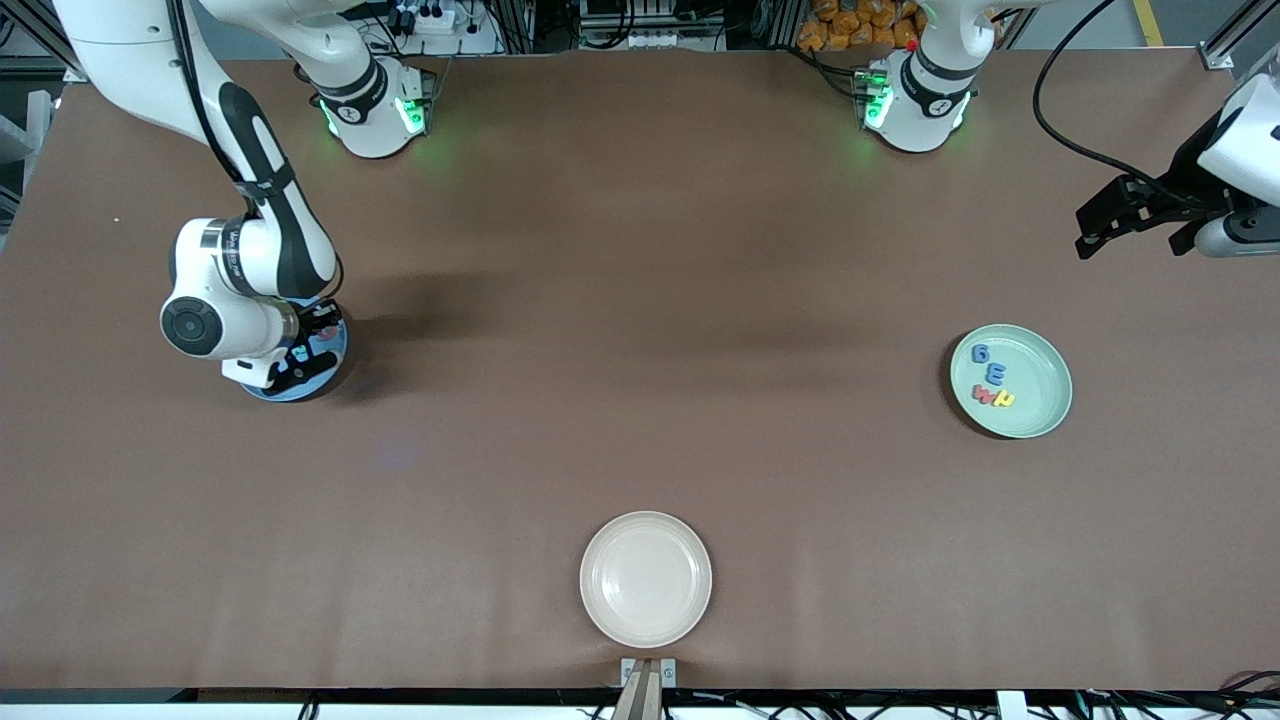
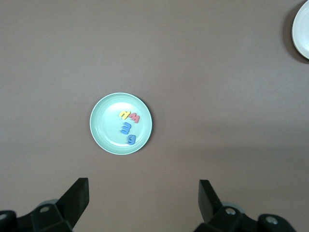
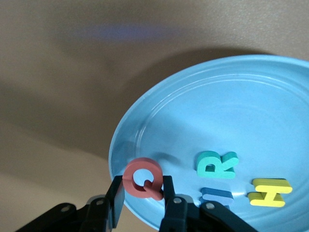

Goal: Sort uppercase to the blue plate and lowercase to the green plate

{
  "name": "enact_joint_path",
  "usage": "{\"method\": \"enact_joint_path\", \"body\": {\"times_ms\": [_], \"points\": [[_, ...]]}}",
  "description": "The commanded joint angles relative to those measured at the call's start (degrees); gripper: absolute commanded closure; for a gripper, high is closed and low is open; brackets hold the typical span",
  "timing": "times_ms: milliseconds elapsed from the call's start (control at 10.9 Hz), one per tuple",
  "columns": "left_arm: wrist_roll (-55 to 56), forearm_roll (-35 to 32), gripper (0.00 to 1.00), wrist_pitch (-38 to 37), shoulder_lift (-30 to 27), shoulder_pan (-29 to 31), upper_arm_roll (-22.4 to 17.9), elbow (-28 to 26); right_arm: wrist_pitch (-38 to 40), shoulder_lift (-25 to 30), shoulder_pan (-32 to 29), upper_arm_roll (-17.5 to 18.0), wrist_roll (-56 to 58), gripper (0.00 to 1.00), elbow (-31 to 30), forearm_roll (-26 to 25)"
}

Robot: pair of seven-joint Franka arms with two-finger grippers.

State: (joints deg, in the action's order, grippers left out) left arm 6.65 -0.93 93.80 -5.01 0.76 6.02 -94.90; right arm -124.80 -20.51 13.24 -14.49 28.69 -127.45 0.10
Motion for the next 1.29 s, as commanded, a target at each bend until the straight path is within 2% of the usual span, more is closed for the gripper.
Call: {"method": "enact_joint_path", "body": {"times_ms": [0, 276, 368, 644, 1012, 1196], "points": [[0.5, 0.2, 0.00, 0.4, -0.7, 0.3, 0.0, -0.3, -1.2, 0.6, -0.2, -0.1, 2.9, 0.54, -0.8, 1.6], [0.5, 0.2, 0.00, 0.3, -0.4, 0.3, 0.0, -0.3, -0.9, 0.7, -0.1, -0.2, 2.7, 0.18, 1.3, 1.6], [0.4, 0.2, 0.00, 0.3, -0.4, 0.3, 0.0, -0.3, -0.7, 1.0, -0.1, -0.2, 2.6, 0.14, 2.1, 1.6], [0.4, 0.2, 0.00, 0.3, -0.3, 0.4, 0.0, -0.2, 5.1, 2.3, -0.1, -0.5, -1.1, 0.10, 7.9, 1.6], [0.3, 0.2, 0.00, 0.3, -0.3, 0.4, 0.0, -0.3, 23.5, 4.0, -1.2, -0.1, -7.8, 0.09, 25.0, 1.0], [0.2, 0.2, 0.00, 0.4, -0.3, 0.4, -0.1, -0.3, 28.3, 5.8, -2.1, 0.9, -10.0, 0.06, 30.4, 0.8]]}}
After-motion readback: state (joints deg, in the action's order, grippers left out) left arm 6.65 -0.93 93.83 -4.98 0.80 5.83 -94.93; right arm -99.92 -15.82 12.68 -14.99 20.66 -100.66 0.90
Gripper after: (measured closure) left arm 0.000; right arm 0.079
